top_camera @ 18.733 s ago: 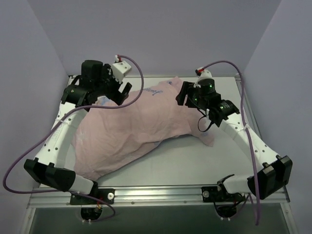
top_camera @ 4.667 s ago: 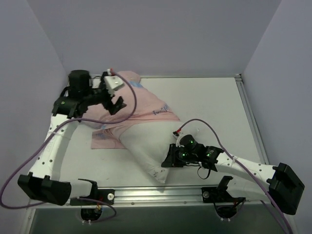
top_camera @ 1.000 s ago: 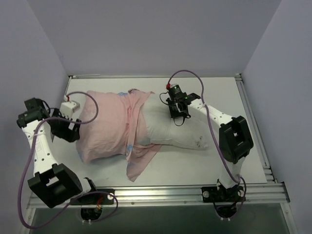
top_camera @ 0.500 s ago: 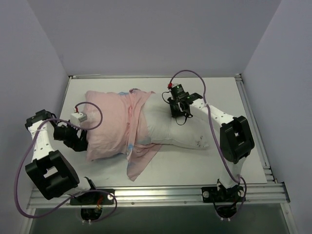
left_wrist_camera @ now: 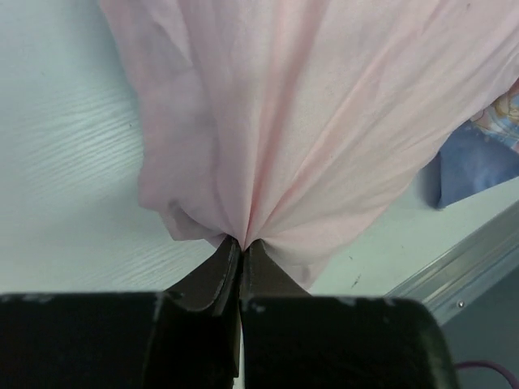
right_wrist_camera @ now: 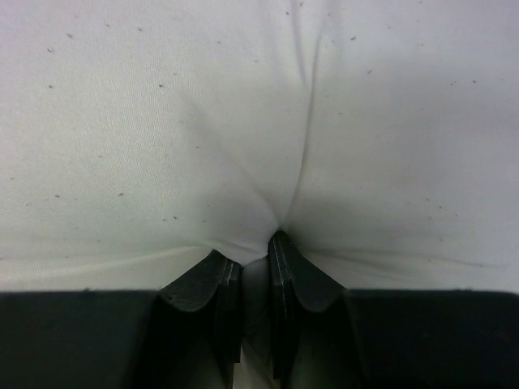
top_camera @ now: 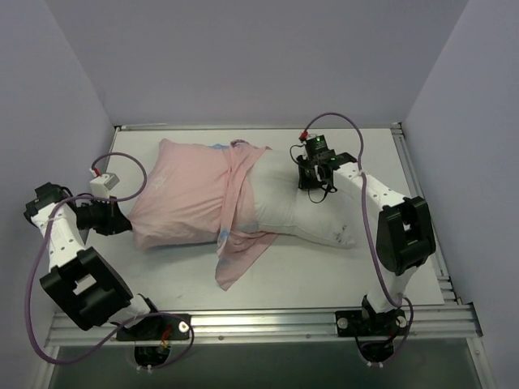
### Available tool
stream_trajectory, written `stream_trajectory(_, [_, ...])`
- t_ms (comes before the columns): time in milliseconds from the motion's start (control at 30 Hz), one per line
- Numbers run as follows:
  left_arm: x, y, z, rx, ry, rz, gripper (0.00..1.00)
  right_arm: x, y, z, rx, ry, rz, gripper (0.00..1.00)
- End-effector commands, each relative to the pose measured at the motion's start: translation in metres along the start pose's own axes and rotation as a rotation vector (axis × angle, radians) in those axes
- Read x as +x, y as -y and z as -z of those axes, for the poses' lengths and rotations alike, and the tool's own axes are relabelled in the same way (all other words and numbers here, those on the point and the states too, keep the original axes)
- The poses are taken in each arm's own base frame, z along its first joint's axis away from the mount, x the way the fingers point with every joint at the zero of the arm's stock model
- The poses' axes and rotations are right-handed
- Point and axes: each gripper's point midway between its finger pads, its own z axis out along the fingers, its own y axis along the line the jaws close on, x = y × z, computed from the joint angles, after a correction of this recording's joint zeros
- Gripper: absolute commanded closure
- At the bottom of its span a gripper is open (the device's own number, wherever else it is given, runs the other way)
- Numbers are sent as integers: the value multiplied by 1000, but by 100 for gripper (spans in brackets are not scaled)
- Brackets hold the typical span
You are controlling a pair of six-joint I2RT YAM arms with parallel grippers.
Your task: Remove the pillowcase from the pillow
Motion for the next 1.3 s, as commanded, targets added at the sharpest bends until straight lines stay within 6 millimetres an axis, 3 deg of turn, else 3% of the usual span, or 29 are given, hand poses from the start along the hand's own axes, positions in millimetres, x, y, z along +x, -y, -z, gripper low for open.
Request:
stream_trajectory(0, [-38, -16, 26, -182, 118, -108, 98, 90, 95, 14, 312, -345, -1, 100])
stream_trajectory(133, [-49, -37, 44, -330, 121, -144, 98, 88, 108, 21, 336, -336, -14, 100])
stream_trajectory(300, [-67, -68, 93, -521, 186, -139, 98, 87, 149, 33, 479, -343, -52, 100])
stream_trajectory(400, [-87, -76, 122, -613, 249, -159, 98, 78, 168, 42, 544, -338, -75, 100])
stream_trajectory(533, [-132, -71, 166, -732, 378, -193, 98, 65, 195, 57, 671, -334, -81, 100])
stream_trajectory(667, [-181, -46, 210, -785, 553, -204, 98, 59, 217, 72, 736, -332, -108, 100])
stream_trajectory(700, [-198, -40, 230, -832, 605, -238, 98, 59, 221, 74, 741, -332, -116, 100])
stream_trajectory(800, [-225, -45, 273, -972, 692, -231, 98, 54, 234, 85, 775, -325, -137, 100])
stream_trajectory(900, [-238, -53, 309, -1041, 757, -171, 98, 48, 243, 93, 793, -315, -150, 100])
stream_trajectory(967, [-235, -62, 332, -1086, 793, -109, 98, 50, 260, 103, 816, -317, -190, 100])
stream_trajectory(1067, [-239, -66, 360, -1141, 830, -102, 98, 47, 268, 110, 831, -313, -200, 100])
stream_trajectory(1267, [-249, -51, 412, -1294, 903, -133, 98, 50, 279, 112, 849, -343, -210, 100])
